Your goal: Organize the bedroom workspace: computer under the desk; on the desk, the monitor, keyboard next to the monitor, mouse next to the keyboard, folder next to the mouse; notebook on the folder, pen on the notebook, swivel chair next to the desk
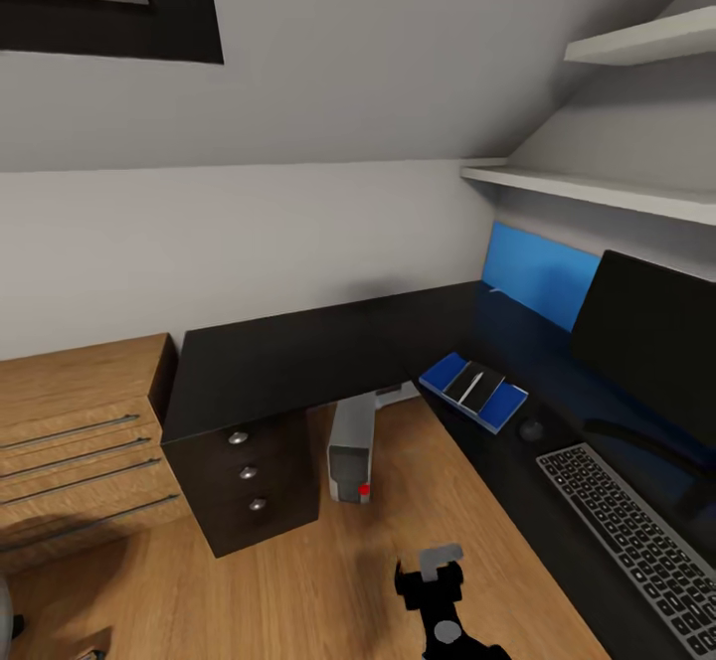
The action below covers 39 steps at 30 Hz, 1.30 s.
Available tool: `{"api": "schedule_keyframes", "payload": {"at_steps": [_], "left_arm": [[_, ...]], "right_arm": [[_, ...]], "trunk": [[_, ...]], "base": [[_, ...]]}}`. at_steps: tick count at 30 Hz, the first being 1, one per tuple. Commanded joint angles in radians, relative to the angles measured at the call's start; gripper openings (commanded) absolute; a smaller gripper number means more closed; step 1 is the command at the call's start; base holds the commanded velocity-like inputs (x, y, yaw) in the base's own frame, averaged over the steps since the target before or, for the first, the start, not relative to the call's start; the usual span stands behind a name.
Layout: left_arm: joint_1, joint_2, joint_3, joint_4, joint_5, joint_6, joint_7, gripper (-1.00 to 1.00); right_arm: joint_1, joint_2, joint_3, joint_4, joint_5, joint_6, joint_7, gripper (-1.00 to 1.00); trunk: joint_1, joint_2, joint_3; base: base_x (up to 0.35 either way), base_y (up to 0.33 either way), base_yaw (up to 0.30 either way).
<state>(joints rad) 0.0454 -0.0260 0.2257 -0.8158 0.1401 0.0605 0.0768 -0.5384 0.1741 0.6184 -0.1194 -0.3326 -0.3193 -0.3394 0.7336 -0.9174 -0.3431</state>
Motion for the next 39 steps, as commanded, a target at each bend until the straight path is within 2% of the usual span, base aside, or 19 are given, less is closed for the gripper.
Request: {"api": "schedule_keyframes", "payload": {"at_steps": [1,2,6,9,12,14,16,17,26,33,39], "left_arm": [[0.001,-0.001,0.000,0.036,0.011,-0.048,0.002,1.00],[0.001,0.001,0.000,0.097,0.010,-0.111,0.002,1.00],[0.001,0.007,0.000,0.183,0.009,-0.227,0.001,1.00],[0.001,0.009,0.000,0.203,0.010,-0.250,0.000,1.00],[0.000,0.013,0.000,0.214,0.011,-0.255,-0.002,1.00],[0.000,0.025,0.000,0.239,0.012,-0.251,-0.003,1.00],[0.000,0.043,0.000,0.274,0.013,-0.239,-0.005,1.00],[-0.003,0.063,0.001,0.318,0.014,-0.208,-0.006,1.00],[-0.004,0.070,0.001,0.336,0.015,-0.196,-0.006,1.00],[-0.004,0.069,0.001,0.337,0.014,-0.198,-0.006,1.00],[-0.004,0.069,0.001,0.338,0.013,-0.200,-0.006,1.00]], "right_arm": [[0.018,0.000,0.006,0.031,-0.009,-0.021,0.006,1.00],[0.038,0.000,0.003,0.047,-0.010,-0.038,0.011,1.00],[0.076,-0.013,0.000,0.086,-0.015,-0.057,0.016,1.00],[0.085,-0.022,0.001,0.106,-0.016,-0.063,0.020,1.00],[0.089,-0.025,0.001,0.111,-0.015,-0.071,0.021,1.00],[0.093,-0.027,0.001,0.113,-0.015,-0.088,0.021,1.00],[0.096,-0.027,0.002,0.115,-0.015,-0.113,0.022,1.00],[0.104,-0.027,0.003,0.118,-0.015,-0.148,0.022,1.00],[0.111,-0.028,0.003,0.118,-0.013,-0.166,0.022,1.00],[0.112,-0.028,0.003,0.118,-0.012,-0.177,0.022,1.00],[0.112,-0.027,0.004,0.118,-0.012,-0.179,0.022,1.00]], "trunk": [[-0.004,0.006,0.002],[-0.008,0.013,0.005],[-0.023,0.041,0.018],[-0.034,0.062,0.027],[-0.046,0.083,0.037],[-0.054,0.097,0.043],[-0.061,0.111,0.049],[-0.065,0.118,0.052],[-0.100,0.181,0.081],[-0.126,0.230,0.103],[-0.149,0.272,0.121]], "base": [[0.000,0.000,0.000],[0.000,0.000,0.000],[0.000,0.000,0.000],[0.000,0.000,0.000],[0.000,0.000,0.000],[0.000,0.000,0.000],[0.000,0.000,0.000],[0.000,0.000,0.000],[-0.037,0.000,0.000],[-0.275,-0.054,0.010],[-0.327,-0.121,0.170]]}}
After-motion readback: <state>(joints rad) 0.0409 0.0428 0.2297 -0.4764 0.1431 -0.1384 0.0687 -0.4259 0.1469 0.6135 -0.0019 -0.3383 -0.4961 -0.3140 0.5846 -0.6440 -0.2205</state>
